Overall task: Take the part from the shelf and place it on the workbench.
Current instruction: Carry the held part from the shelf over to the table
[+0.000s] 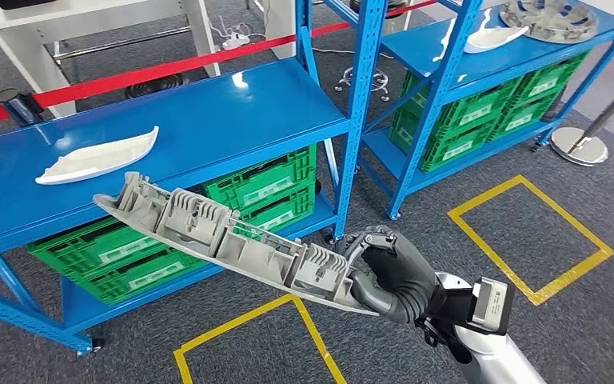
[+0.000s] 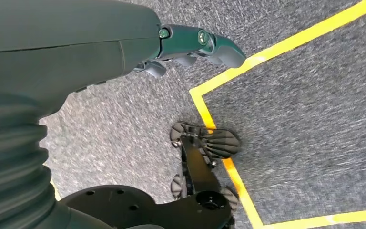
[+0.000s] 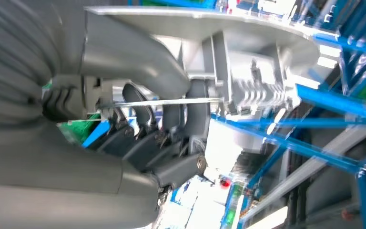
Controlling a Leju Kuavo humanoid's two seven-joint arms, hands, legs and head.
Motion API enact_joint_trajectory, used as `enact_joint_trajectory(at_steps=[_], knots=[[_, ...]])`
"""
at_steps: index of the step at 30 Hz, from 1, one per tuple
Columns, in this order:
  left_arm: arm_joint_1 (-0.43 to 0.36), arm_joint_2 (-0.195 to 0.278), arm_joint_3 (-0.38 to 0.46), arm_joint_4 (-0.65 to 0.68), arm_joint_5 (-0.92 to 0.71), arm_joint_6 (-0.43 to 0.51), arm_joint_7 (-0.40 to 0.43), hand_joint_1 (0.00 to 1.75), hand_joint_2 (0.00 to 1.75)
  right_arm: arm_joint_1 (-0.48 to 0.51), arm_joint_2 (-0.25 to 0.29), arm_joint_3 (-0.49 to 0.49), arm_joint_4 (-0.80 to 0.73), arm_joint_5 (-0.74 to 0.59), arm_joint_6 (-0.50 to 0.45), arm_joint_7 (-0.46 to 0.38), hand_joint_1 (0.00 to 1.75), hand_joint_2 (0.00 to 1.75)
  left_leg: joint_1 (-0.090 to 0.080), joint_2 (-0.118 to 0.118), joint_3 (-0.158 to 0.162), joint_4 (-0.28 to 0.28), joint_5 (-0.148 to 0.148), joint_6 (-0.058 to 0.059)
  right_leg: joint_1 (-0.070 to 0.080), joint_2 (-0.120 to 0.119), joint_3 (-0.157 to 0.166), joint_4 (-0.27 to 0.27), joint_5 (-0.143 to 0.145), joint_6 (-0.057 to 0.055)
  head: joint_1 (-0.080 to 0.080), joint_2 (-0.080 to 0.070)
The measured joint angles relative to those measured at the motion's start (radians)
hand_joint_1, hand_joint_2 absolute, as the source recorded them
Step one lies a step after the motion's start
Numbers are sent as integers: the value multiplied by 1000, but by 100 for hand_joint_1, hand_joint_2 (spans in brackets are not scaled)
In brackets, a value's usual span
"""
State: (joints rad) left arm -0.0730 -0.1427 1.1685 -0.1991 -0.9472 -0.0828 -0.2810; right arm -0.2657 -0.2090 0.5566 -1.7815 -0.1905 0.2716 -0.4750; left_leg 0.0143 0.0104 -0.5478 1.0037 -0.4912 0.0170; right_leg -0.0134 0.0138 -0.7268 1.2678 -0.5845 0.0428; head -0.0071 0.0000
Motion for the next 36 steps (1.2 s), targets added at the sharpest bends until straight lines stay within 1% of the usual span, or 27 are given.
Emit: enact_joint_trajectory(at_steps=[1,2,3,4,6,7,9,10,12,14,15,16,17,18,19,21,23,25,26,27,29,30,31,32,33,34,36], knots=[[0,0,0,0,0,0,0,0,175,1,-1,1,0,0,0,0,175,175,-1,14,-1,1,-1,0,0,-4,-15,33,-6,1,0,0],[0,0,0,0,0,0,0,0,175,1,-1,1,0,0,0,0,175,175,-2,27,-1,3,-2,0,-1,-7,-10,27,7,1,1,0],[-1,-1,0,0,0,0,0,0,175,1,-2,2,0,-1,1,0,175,175,-2,38,-1,6,-4,-1,-1,-12,17,-20,35,0,2,0],[-2,-2,0,0,-1,0,0,0,175,-2,-2,3,0,-1,1,0,175,175,-2,48,-1,9,-7,-4,0,-27,59,-93,68,-2,4,0],[-5,-2,0,0,-4,1,0,0,175,-8,-2,6,-2,-4,2,0,175,175,-7,65,0,15,-13,-13,5,-60,122,-209,103,-14,6,0],[-7,-1,0,0,-7,2,0,0,175,-10,-1,7,-4,-5,3,0,175,175,-9,72,1,17,-15,-18,7,-70,135,-236,107,-20,6,0],[-10,0,0,0,-13,4,-1,0,175,-11,-1,10,-7,-7,9,1,175,175,-10,86,5,14,-17,-29,9,-56,132,-241,107,-33,6,0],[-12,1,0,0,-15,5,-1,0,175,-11,-1,11,-8,-7,16,0,175,175,-9,84,5,15,-19,-35,7,-48,131,-244,110,-39,6,0],[-13,4,0,1,-15,5,-5,0,175,-4,-4,13,-13,-7,46,-12,175,175,-6,46,-11,57,-52,-47,2,-32,130,-249,116,-49,1,0],[-11,8,0,1,-10,0,-12,0,175,24,-13,0,-24,-3,104,-48,175,175,-5,4,-63,179,-121,-53,-1,-16,130,-250,118,-53,-6,0],[-9,10,0,1,-8,-5,-17,0,175,45,-21,-14,-33,1,140,-69,175,175,-4,-3,-93,246,-150,-54,-1,-8,129,-250,118,-54,-8,0],[-6,14,0,1,-7,-9,-20,0,175,65,-28,-32,-43,6,172,-82,175,175,-4,-5,-114,291,-161,-54,-1,2,129,-249,118,-54,-9,0],[-4,17,0,2,-6,-13,-23,0,175,82,-33,-51,-54,12,200,-87,175,175,-4,-6,-117,297,-151,-54,-1,14,129,-249,118,-54,-9,0],[-3,21,0,2,-6,-15,-25,0,175,95,-36,-68,-64,17,223,-81,175,175,-3,-9,-102,264,-122,-53,-2,27,129,-247,118,-53,-10,0],[-4,24,0,2,-6,-17,-26,0,175,105,-38,-83,-75,21,239,-71,175,175,-1,-18,-72,198,-83,-52,-3,41,129,-246,118,-50,-11,0],[-9,28,0,2,-7,-18,-27,0,175,117,-38,-106,-92,24,263,-49,175,175,4,-61,-16,70,-33,-48,-3,65,126,-241,119,-41,-13,0],[-14,30,0,2,-7,-18,-28,0,175,124,-38,-125,-100,24,276,-39,175,175,4,-84,1,24,-28,-40,-3,87,118,-242,124,-25,-14,0],[-17,30,0,2,-7,-18,-28,0,175,133,-41,-145,-102,17,287,-40,175,175,3,-64,3,19,-22,-24,-7,104,113,-246,132,-10,-13,0],[-19,30,0,2,-7,-18,-28,0,175,138,-43,-156,-102,11,295,-42,175,175,3,-53,4,15,-19,-16,-7,95,108,-239,127,-5,-11,0],[-20,31,0,3,-7,-18,-28,0,175,141,-47,-166,-101,5,303,-46,175,175,4,-41,5,12,-15,-8,-5,75,95,-215,112,-1,-8,0],[-19,33,0,3,-3,-18,-28,0,175,144,-51,-178,-95,-3,320,-54,175,175,1,-17,4,9,-12,1,-1,20,41,-101,49,3,0,0],[-18,35,0,3,-1,-18,-28,0,175,146,-53,-181,-89,-5,328,-57,175,175,-2,-4,2,10,-12,3,-1,6,8,-31,18,4,2,0],[-17,37,0,3,1,-18,-28,0,175,148,-54,-182,-82,-7,335,-60,175,175,-5,9,1,10,-13,4,-1,-1,-16,22,0,5,3,0],[-17,38,0,3,3,-18,-29,0,175,150,-56,-183,-73,-8,339,-63,175,175,-7,21,0,11,-13,5,-1,-4,-22,40,0,4,4,0],[-18,38,0,3,3,-18,-29,0,175,151,-58,-183,-66,-8,342,-65,175,175,-8,33,0,12,-14,5,-1,-7,-6,17,18,2,4,0],[-18,39,0,3,4,-18,-30,0,175,151,-59,-185,-59,-8,344,-68,175,175,-9,43,0,13,-15,5,0,-15,30,-45,47,-2,5,0],[-20,39,0,3,4,-17,-31,0,175,150,-62,-190,-52,-9,345,-74,175,175,-13,61,1,16,-18,1,8,-51,110,-186,92,-15,7,0]])
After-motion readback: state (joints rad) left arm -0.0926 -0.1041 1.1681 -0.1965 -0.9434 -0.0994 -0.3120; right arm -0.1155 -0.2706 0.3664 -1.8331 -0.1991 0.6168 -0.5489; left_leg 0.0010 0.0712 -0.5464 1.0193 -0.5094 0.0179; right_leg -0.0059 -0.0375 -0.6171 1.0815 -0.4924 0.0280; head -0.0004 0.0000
